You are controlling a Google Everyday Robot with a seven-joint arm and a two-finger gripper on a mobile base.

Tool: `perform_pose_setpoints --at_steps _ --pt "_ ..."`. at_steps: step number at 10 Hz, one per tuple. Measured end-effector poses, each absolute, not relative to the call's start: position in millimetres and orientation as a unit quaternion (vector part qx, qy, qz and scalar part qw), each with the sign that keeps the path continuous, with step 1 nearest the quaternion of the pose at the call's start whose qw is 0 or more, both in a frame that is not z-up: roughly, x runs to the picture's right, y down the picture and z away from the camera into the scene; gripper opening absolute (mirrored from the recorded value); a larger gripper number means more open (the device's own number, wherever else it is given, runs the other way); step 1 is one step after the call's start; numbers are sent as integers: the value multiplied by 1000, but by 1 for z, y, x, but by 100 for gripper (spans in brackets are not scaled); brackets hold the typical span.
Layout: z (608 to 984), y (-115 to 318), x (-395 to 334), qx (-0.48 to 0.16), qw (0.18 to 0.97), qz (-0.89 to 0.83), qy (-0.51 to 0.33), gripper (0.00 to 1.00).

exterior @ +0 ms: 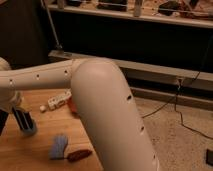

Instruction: Place the eraser in the ceramic cup

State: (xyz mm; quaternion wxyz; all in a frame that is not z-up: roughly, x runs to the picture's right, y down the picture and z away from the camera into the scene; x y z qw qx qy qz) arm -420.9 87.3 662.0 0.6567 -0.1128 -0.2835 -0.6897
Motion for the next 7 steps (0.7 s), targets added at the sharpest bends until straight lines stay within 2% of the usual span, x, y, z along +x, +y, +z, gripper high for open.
perform_pose_setpoints --at_steps 7 --pt "668 87 -426 -110 654 -694 -281 0"
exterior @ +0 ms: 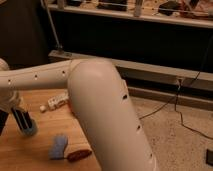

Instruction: Place the eraser in the ceramic cup

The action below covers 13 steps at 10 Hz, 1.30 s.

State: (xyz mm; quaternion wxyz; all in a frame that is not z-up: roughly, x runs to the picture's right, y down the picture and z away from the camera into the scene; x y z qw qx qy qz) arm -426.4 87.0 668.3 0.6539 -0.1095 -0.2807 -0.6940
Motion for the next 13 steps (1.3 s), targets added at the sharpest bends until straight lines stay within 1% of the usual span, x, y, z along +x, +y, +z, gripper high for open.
perform_pose_setpoints --at_steps 13 --pt "684 98 -425 -101 645 -701 -287 0"
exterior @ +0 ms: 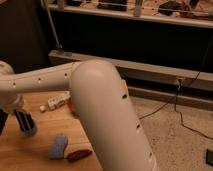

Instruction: Place the eraser in the ceramic cup

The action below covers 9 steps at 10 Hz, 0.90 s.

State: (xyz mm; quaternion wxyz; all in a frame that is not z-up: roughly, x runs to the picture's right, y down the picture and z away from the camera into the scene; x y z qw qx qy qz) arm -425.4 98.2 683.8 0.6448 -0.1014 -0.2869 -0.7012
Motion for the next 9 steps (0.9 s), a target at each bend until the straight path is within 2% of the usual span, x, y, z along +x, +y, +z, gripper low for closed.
perform_pose_setpoints --at_steps 9 --pt "691 102 -429 -99 640 -710 -278 0"
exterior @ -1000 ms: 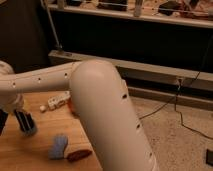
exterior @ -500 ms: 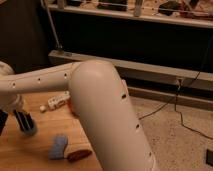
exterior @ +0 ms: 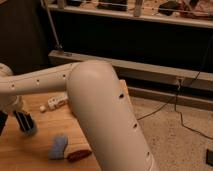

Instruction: Place the eraser in the ceramic cup

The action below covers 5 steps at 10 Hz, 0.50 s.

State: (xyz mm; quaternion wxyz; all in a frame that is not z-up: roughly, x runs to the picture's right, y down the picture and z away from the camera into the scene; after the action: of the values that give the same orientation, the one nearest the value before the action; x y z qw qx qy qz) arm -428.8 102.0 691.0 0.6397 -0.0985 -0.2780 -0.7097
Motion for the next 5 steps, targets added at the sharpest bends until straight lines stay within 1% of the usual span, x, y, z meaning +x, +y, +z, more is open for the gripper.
perform_pose_setpoints --at_steps 1,2,3,4,5 --pt "693 101 -429 -97 641 -710 -275 4" --pt "694 101 -429 -96 644 -709 -272 13" --pt "695 101 -429 -95 645 -708 -271 23" --pt "695 103 -429 -95 646 -708 -270 31" --pt "696 106 -428 -98 646 -708 -269 46"
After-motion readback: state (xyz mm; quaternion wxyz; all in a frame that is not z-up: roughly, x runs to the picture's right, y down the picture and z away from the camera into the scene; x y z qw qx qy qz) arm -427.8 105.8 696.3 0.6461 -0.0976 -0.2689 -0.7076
